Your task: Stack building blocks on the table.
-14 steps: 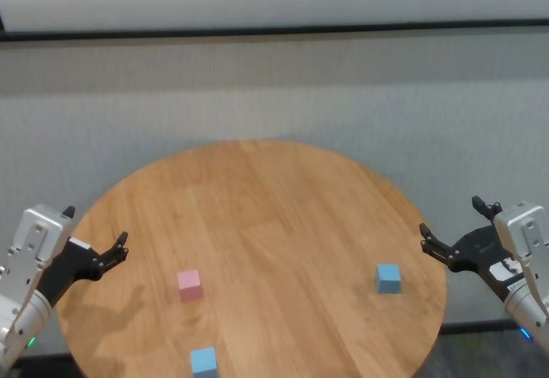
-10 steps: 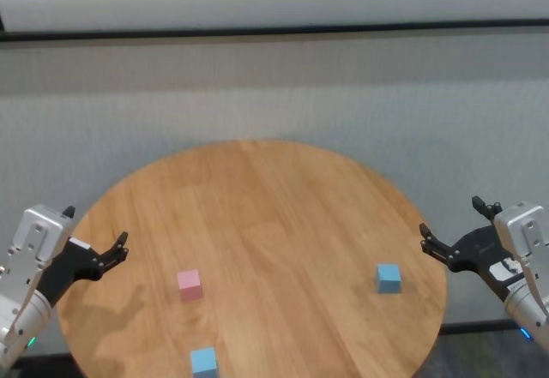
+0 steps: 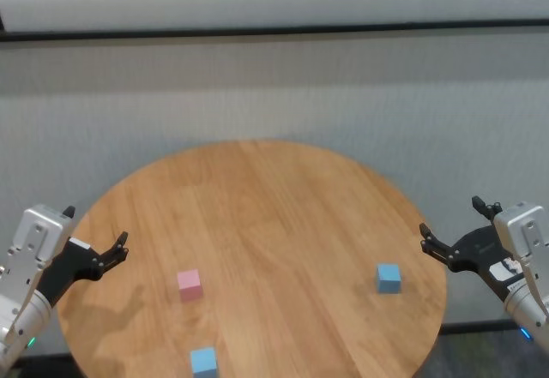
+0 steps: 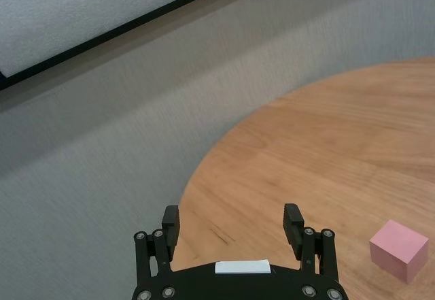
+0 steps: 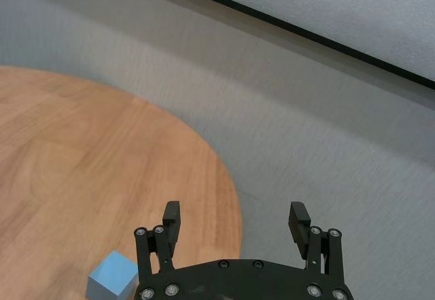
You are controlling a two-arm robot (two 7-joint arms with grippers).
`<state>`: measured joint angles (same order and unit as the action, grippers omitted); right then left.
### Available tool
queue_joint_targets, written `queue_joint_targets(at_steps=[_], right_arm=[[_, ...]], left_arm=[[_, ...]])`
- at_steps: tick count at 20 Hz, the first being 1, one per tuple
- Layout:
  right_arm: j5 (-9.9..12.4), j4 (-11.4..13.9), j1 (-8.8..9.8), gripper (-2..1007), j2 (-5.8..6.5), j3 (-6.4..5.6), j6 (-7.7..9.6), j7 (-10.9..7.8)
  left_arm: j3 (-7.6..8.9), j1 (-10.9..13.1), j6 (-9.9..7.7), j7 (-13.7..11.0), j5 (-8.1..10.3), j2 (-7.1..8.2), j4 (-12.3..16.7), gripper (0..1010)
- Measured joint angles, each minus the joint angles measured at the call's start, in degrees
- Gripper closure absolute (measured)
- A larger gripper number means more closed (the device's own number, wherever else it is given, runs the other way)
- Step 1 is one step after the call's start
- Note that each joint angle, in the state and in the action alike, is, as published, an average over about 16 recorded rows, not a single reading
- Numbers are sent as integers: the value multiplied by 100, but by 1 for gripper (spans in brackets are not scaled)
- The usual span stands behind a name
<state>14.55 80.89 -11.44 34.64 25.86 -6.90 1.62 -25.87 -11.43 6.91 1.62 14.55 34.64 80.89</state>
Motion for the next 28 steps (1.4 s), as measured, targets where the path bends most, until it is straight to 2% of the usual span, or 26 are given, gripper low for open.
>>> queue_joint_targets(at_steps=[23,28], right_arm=[[0,0,0,0,0,0,0,0],[0,0,0,0,0,0,0,0]], left_arm=[[0,0,0,-3,0,0,1,8],[15,61,-8,-40,-2,35,138,8]])
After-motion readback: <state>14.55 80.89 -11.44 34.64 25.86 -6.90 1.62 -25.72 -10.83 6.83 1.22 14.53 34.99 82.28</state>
